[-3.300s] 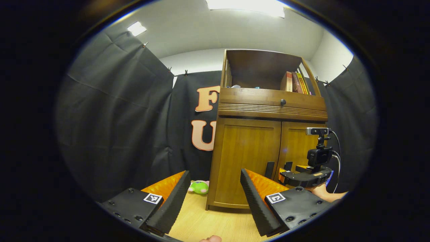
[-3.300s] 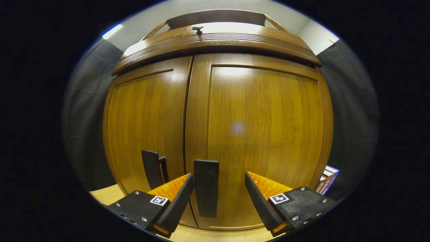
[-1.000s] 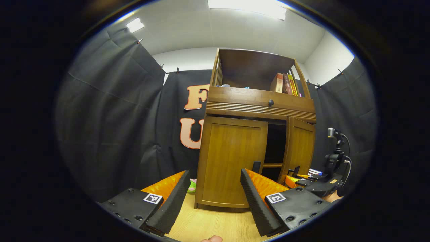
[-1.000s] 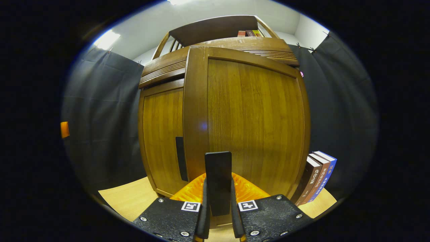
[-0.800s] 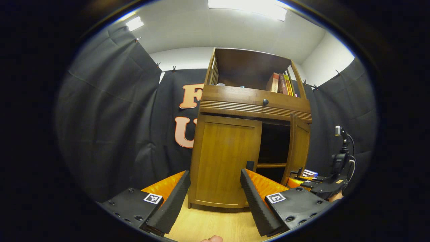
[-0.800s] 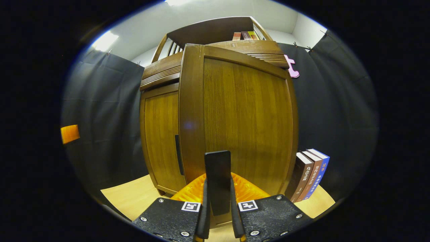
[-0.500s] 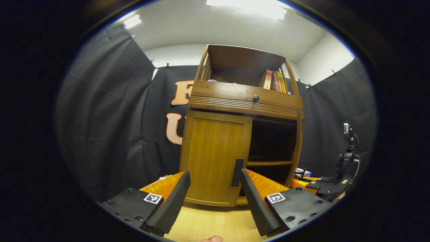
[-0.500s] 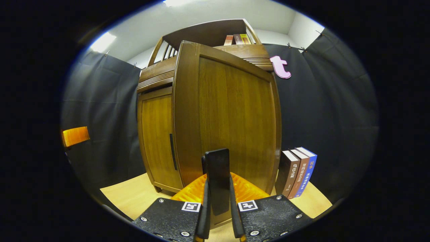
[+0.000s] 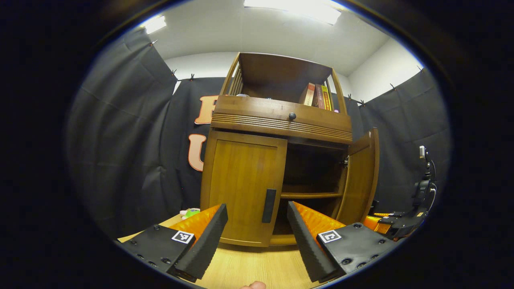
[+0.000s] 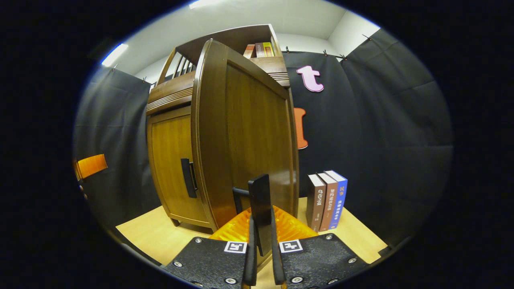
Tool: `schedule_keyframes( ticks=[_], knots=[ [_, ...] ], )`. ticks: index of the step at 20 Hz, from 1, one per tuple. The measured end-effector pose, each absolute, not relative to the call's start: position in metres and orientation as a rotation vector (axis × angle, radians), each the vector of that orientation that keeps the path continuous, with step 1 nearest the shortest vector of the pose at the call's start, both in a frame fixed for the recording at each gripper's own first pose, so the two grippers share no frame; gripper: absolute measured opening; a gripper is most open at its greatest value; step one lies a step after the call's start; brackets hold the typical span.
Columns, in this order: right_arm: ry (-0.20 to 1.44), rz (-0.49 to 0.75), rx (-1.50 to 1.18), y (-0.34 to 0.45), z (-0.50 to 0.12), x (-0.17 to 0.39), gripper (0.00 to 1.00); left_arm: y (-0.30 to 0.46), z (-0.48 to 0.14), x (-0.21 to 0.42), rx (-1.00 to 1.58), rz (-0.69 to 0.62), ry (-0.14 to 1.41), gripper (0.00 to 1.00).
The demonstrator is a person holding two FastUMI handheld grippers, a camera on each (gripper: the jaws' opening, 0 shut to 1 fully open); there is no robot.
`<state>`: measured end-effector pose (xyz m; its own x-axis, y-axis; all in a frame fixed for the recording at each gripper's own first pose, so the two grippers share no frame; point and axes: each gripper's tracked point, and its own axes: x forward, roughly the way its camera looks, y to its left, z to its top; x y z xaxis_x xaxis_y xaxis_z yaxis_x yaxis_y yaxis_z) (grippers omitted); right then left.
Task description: Open the right door of the double-door shoe cabinet with the right hand, and open the left door with the left hand.
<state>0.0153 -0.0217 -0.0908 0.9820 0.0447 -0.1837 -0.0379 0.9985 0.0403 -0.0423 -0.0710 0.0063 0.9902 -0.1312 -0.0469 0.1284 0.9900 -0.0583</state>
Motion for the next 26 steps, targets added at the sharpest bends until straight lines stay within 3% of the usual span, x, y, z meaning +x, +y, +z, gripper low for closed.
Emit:
schedule_keyframes(
  ticks=[1,2,3,4,8,9,10,11,12,13,14,15,16,17,18,19,21,23,24,25,26],
  knots=[
    [0.186,0.03,0.038,-0.031,-0.09,0.014,0.14,-0.074,0.007,-0.042,-0.06,-0.134,0.05,0.95],
    [0.186,0.019,0.036,-0.041,-0.091,0.013,0.11,-0.077,0.006,-0.043,-0.063,-0.139,0.049,0.95],
    [0.184,0.007,0.027,-0.05,-0.09,0.012,0.2,-0.08,0.006,-0.043,-0.065,-0.144,0.048,0.95],
    [0.184,-0.008,0.014,-0.06,-0.089,0.011,0.06,-0.083,0.005,-0.043,-0.064,-0.147,0.047,0.95],
    [0.177,-0.047,-0.006,-0.097,-0.088,0.009,0.0,-0.09,0.0,-0.041,-0.071,-0.157,0.051,0.95],
    [0.173,-0.04,0.002,-0.104,-0.087,0.009,0.0,-0.091,-0.001,-0.041,-0.074,-0.16,0.053,0.95],
    [0.173,-0.025,0.012,-0.107,-0.086,0.007,0.1,-0.092,-0.002,-0.041,-0.076,-0.161,0.054,0.95],
    [0.165,-0.011,0.013,-0.111,-0.085,0.008,0.1,-0.092,-0.004,-0.04,-0.077,-0.16,0.057,0.96],
    [0.167,0.009,0.007,-0.116,-0.087,0.01,0.0,-0.092,-0.006,-0.04,-0.078,-0.156,0.059,0.97],
    [0.165,0.026,0.008,-0.123,-0.086,0.006,0.0,-0.091,-0.007,-0.039,-0.079,-0.149,0.061,0.98],
    [0.165,0.045,0.011,-0.129,-0.086,0.004,0.1,-0.089,-0.008,-0.039,-0.082,-0.142,0.062,0.99],
    [0.164,0.065,0.016,-0.135,-0.086,0.005,0.1,-0.088,-0.008,-0.039,-0.086,-0.137,0.062,0.99],
    [0.16,0.088,0.022,-0.14,-0.085,0.005,0.0,-0.087,-0.008,-0.039,-0.088,-0.13,0.062,0.99],
    [0.157,0.106,0.031,-0.146,-0.084,0.006,0.1,-0.084,-0.01,-0.039,-0.083,-0.117,0.063,0.99],
    [0.154,0.13,0.038,-0.152,-0.086,0.008,0.1,-0.079,-0.013,-0.039,-0.067,-0.099,0.063,0.99],
    [0.152,0.154,0.036,-0.155,-0.086,0.009,0.0,-0.077,-0.014,-0.039,-0.052,-0.091,0.063,0.94],
    [0.153,0.189,0.034,-0.158,-0.087,0.011,0.0,-0.077,-0.014,-0.039,-0.04,-0.084,0.06,0.99],
    [0.148,0.202,0.027,-0.157,-0.086,0.011,0.02,-0.077,-0.016,-0.038,-0.047,-0.081,0.058,0.96],
    [0.157,0.2,0.037,-0.155,-0.087,0.008,0.12,-0.078,-0.017,-0.038,-0.054,-0.08,0.061,0.94],
    [0.162,0.188,0.043,-0.157,-0.088,0.004,0.04,-0.079,-0.018,-0.038,-0.062,-0.081,0.064,0.95],
    [0.16,0.172,0.045,-0.159,-0.087,0.0,0.14,-0.081,-0.019,-0.039,-0.072,-0.084,0.066,0.95]
  ],
)
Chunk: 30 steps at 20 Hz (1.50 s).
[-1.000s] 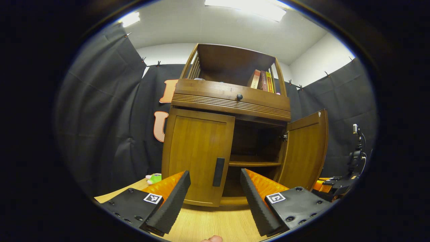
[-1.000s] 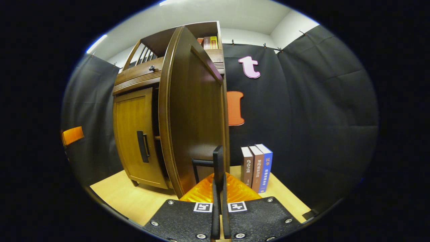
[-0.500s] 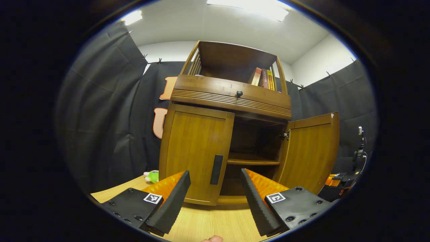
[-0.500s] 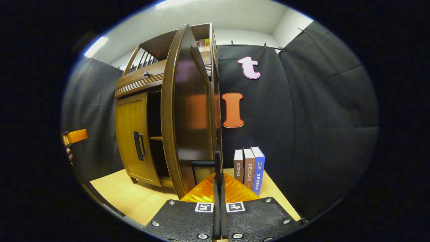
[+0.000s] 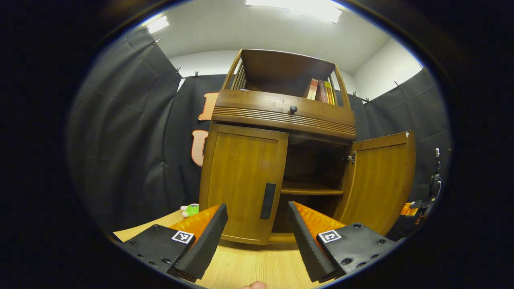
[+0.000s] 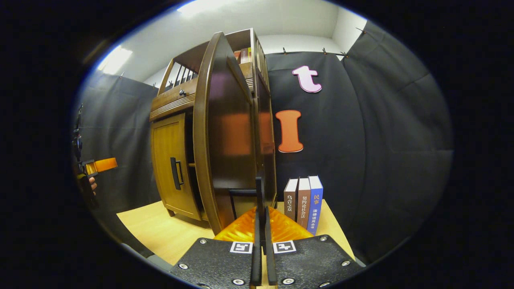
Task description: Open the right door of the double-door shoe cabinet with the right hand, and open the left door with the left hand.
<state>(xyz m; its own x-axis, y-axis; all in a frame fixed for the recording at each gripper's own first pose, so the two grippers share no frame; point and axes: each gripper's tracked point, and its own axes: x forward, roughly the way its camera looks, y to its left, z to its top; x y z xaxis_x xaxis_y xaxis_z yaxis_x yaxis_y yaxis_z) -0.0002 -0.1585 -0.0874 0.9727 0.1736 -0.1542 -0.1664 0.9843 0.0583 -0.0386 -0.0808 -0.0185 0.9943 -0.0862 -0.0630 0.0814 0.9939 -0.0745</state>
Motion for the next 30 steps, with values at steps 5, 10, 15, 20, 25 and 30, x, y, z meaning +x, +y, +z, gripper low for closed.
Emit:
schedule_keyframes(
  ticks=[5,10,15,20,25,30],
  knots=[
    [0.161,0.089,0.03,-0.159,-0.081,-0.03,0.03,-0.089,-0.024,-0.034,-0.071,-0.103,0.083,0.95],
    [0.163,0.026,0.042,-0.137,-0.064,-0.064,0.12,-0.099,-0.043,-0.02,-0.074,-0.141,0.131,0.95],
    [0.133,0.029,0.029,-0.083,-0.058,-0.075,0.01,-0.108,-0.039,0.006,-0.085,-0.183,0.126,0.96],
    [0.132,0.091,0.059,-0.039,-0.065,-0.059,0.55,-0.112,-0.037,0.043,-0.063,-0.195,0.12,0.94],
    [0.111,0.105,-0.002,-0.027,-0.066,-0.059,0.85,-0.111,-0.043,0.078,-0.019,-0.173,0.1,0.94],
    [0.141,0.161,0.058,-0.011,-0.068,-0.063,0.87,-0.117,-0.069,0.123,0.013,-0.153,0.11,0.95]
  ],
)
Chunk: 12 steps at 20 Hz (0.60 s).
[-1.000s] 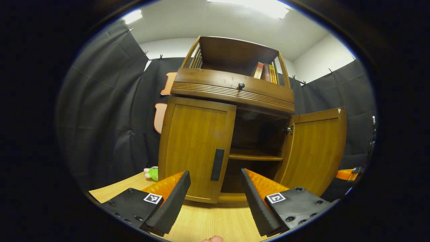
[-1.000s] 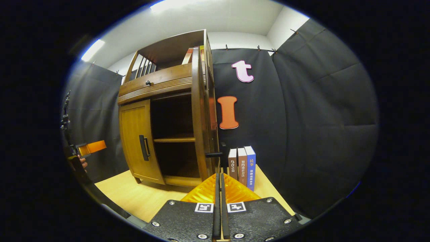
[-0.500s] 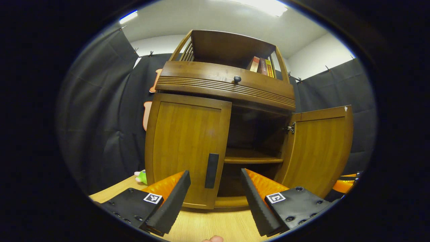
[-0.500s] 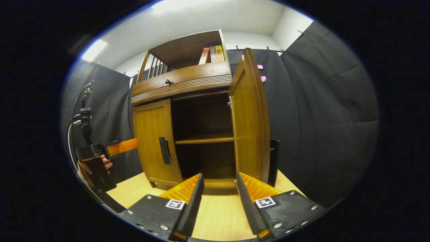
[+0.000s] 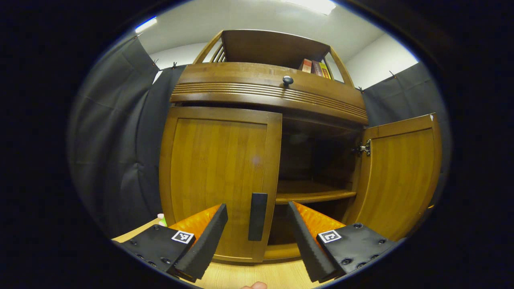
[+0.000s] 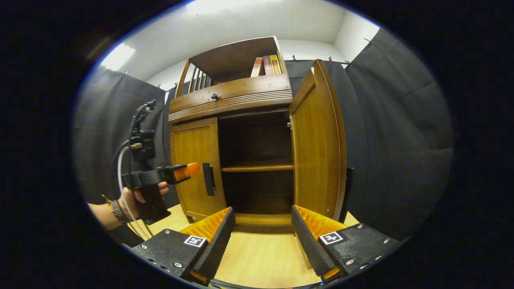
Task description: Open the right door of the double-door shoe cabinet with the right hand, and open the left door with the left hand.
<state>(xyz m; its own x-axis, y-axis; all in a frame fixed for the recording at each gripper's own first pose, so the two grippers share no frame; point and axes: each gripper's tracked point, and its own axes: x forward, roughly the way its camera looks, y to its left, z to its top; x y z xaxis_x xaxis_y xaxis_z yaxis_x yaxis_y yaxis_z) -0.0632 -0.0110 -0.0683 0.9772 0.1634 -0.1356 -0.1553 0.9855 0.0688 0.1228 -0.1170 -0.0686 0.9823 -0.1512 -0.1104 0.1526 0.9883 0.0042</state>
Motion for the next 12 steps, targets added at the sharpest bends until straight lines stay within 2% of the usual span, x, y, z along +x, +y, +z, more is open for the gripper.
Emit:
schedule_keyframes(
  ticks=[6,11,12],
  knots=[
    [0.158,0.155,0.03,-0.017,-0.068,-0.069,0.87,-0.124,-0.122,0.17,0.042,-0.146,0.189,0.95],
    [0.191,0.148,0.031,-0.02,-0.077,-0.071,0.87,-0.122,-0.134,0.186,0.063,-0.145,0.186,0.96],
    [0.194,0.149,0.031,-0.019,-0.078,-0.07,0.98,-0.123,-0.137,0.19,0.068,-0.148,0.188,0.96]
  ],
)
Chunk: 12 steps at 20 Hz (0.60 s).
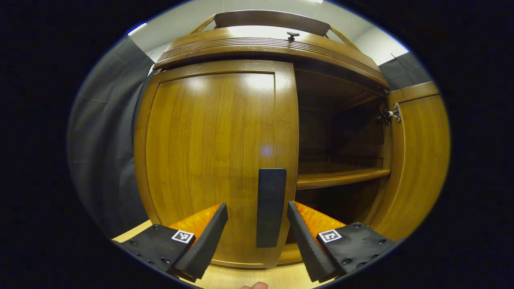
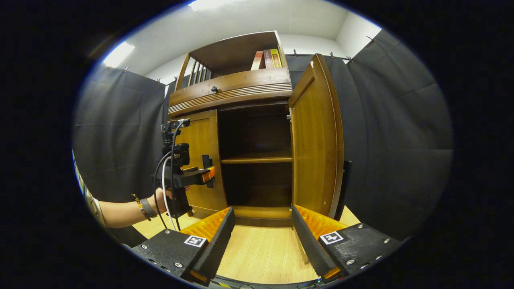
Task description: Open the right door of the double-door shoe cabinet with the right hand, and open the left door with the left hand.
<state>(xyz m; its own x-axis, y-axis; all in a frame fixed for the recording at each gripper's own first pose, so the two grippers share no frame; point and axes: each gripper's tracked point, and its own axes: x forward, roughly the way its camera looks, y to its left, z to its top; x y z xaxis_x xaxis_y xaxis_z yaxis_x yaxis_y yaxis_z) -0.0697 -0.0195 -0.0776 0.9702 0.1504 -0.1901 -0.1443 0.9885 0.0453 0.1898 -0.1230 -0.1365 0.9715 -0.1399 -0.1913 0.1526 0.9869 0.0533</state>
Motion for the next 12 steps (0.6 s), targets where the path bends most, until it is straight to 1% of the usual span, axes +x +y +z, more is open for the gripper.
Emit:
schedule_keyframes(
  ticks=[2,3,4,5,7,8,11,12],
  knots=[
    [0.193,0.148,0.031,-0.02,-0.076,-0.067,0.98,-0.122,-0.142,0.193,0.075,-0.148,0.197,0.96],
    [0.194,0.147,0.031,-0.02,-0.077,-0.066,0.87,-0.121,-0.144,0.195,0.076,-0.145,0.201,0.97],
    [0.193,0.146,0.032,-0.021,-0.076,-0.066,0.87,-0.121,-0.146,0.195,0.077,-0.143,0.207,0.97],
    [0.191,0.145,0.033,-0.022,-0.075,-0.064,0.98,-0.12,-0.149,0.196,0.075,-0.14,0.214,0.97],
    [0.192,0.141,0.038,-0.023,-0.075,-0.062,0.98,-0.118,-0.154,0.2,0.064,-0.134,0.229,0.99],
    [0.192,0.139,0.043,-0.024,-0.075,-0.062,0.87,-0.118,-0.155,0.201,0.053,-0.136,0.235,0.98],
    [0.192,0.13,0.05,-0.026,-0.076,-0.061,0.87,-0.118,-0.156,0.203,0.037,-0.161,0.23,0.95],
    [0.195,0.13,0.051,-0.026,-0.077,-0.06,0.98,-0.118,-0.156,0.203,0.036,-0.166,0.232,0.93]
  ],
)
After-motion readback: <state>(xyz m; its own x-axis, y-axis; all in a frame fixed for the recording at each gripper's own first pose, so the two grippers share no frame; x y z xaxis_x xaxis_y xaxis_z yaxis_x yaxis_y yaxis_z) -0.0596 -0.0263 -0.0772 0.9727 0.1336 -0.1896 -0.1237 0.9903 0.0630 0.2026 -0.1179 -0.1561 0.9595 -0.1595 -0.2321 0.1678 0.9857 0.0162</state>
